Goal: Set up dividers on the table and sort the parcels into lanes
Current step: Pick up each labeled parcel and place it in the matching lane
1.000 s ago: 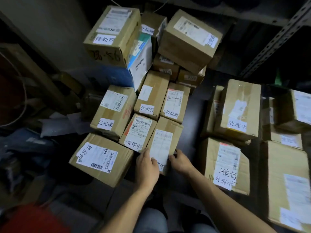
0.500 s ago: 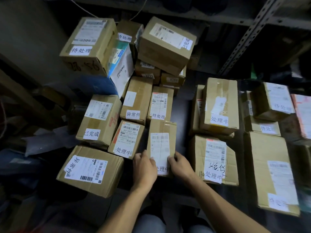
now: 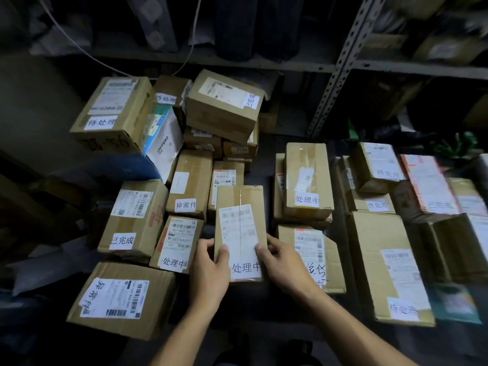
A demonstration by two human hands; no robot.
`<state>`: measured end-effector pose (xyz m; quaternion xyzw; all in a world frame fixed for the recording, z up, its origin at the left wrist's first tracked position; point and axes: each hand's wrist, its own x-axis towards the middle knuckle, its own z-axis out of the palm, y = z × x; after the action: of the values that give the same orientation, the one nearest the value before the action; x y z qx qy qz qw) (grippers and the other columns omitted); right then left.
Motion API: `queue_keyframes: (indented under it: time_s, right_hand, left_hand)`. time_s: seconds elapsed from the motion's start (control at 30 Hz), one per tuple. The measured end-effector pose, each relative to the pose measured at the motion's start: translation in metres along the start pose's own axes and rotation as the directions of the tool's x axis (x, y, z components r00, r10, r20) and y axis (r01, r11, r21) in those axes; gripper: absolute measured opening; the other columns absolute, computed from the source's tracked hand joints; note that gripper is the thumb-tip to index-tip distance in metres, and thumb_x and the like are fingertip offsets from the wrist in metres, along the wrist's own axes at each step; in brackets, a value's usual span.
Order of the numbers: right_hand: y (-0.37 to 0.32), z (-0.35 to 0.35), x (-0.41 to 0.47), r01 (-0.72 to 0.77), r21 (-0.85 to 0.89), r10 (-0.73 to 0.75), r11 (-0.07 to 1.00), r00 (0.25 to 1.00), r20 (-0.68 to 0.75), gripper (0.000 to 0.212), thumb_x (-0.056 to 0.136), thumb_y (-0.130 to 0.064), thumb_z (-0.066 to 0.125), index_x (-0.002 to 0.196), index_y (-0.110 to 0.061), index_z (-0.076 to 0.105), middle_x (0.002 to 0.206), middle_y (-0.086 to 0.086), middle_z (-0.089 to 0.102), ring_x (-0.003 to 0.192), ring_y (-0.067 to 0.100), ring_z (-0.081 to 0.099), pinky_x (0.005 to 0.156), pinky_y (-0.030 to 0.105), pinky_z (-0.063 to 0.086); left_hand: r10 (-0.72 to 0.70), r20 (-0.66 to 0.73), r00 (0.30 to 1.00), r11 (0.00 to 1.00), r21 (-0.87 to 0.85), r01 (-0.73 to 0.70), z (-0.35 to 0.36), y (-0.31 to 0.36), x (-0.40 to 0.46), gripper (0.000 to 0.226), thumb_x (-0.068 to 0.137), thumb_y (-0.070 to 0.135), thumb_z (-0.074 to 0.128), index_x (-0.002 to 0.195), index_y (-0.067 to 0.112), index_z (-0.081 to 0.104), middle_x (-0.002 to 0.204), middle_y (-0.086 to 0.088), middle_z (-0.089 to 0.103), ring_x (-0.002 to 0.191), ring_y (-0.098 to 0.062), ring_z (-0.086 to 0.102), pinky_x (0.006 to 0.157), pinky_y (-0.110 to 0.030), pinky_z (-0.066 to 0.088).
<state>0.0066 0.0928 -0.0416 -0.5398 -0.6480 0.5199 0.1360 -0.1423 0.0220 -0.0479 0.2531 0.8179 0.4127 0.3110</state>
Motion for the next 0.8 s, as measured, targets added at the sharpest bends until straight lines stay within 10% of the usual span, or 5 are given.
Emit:
queue_keyframes:
  time_s: [0.37, 0.8]
  right_hand:
    - [-0.029, -0.091, -0.002, 0.002, 0.068, 0.009, 0.998, 0.987, -0.161, 0.027, 0.097, -0.043, 0.052, 0.118, -0.034, 0.067, 0.095, -0.018, 0.075, 0.091, -0.002, 0.069, 0.079, 0.021, 0.054]
    - [-0.054, -0.190, 0.061, -0.043, -0.007, 0.039, 0.999, 0.958, -0.284, 0.031, 0.096, -0.033, 0.050, 0.118, -0.021, 0.067, 0.104, -0.004, 0.072, 0.094, 0.015, 0.069, 0.087, 0.042, 0.058]
  left_hand:
    - [0.146, 0.036, 0.989, 0.979, -0.149, -0.139, 0.048, 0.072, 0.006, 0.015, 0.091, 0.030, 0.065, 0.100, 0.024, 0.055, 0.094, 0.004, 0.067, 0.086, -0.013, 0.064, 0.077, -0.038, 0.055]
    - [0.164, 0.132, 0.978, 0.974, -0.178, -0.140, 0.127, 0.170, 0.055, 0.009, 0.092, 0.033, 0.063, 0.092, 0.029, 0.055, 0.083, 0.016, 0.065, 0.070, 0.002, 0.063, 0.047, -0.011, 0.043]
